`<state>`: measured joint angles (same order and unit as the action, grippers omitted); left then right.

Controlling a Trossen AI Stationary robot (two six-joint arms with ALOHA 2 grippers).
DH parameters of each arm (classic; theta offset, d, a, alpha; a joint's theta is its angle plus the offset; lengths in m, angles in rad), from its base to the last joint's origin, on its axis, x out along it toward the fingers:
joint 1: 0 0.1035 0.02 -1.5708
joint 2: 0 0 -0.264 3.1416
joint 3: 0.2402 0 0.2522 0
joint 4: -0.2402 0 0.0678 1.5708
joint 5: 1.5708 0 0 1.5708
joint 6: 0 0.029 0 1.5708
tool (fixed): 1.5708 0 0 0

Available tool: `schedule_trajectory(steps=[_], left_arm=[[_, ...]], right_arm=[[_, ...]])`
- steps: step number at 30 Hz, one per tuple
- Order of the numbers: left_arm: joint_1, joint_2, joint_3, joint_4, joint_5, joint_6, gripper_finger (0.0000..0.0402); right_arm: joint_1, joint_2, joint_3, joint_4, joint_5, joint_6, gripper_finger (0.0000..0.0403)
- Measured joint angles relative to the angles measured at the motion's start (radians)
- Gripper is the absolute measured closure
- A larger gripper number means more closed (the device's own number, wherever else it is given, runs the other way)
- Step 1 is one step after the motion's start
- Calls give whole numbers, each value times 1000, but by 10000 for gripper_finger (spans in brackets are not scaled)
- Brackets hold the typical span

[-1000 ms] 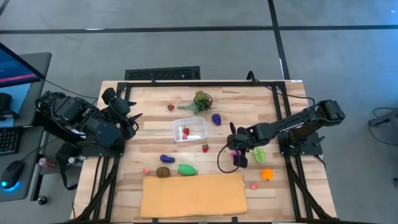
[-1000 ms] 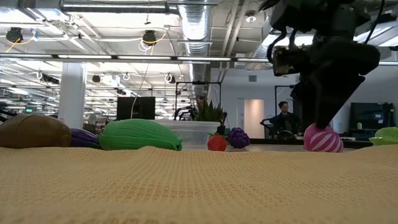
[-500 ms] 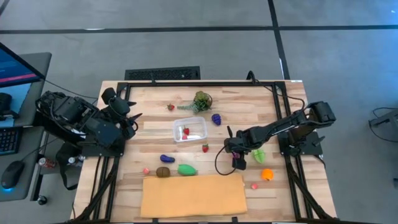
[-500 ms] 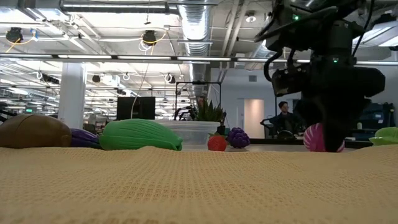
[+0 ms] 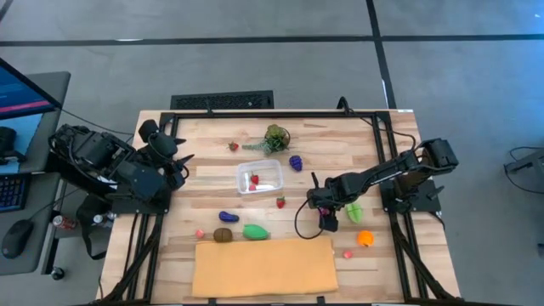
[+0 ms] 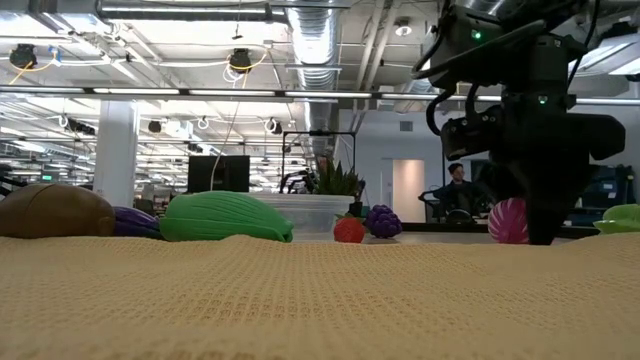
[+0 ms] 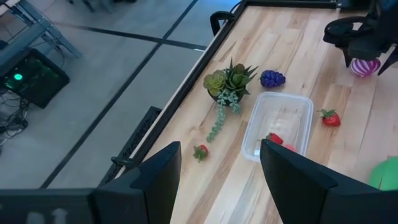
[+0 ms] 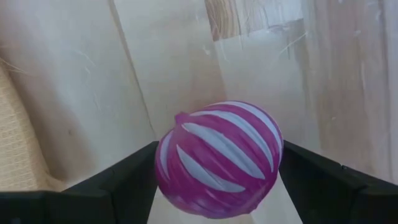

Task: Pick and placing Produce into tupperware
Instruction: Put the purple onion into the transparent bin

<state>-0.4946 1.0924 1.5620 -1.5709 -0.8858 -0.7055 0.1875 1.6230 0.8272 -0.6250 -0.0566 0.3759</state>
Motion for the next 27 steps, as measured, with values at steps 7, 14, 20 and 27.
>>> schedule_trajectory(steps=[7, 14, 20, 27], left_arm=[[0, 0, 0, 0, -1, 0, 190], [0, 0, 0, 0, -1, 0, 190], [0, 0, 0, 0, -1, 0, 190], [0, 0, 0, 0, -1, -1, 190]], right_arm=[[0, 0, 0, 1, 0, 0, 116], [0, 0, 0, 4, 0, 9, 122], [0, 0, 0, 5, 0, 10, 123], [0, 0, 0, 5, 0, 17, 123]])
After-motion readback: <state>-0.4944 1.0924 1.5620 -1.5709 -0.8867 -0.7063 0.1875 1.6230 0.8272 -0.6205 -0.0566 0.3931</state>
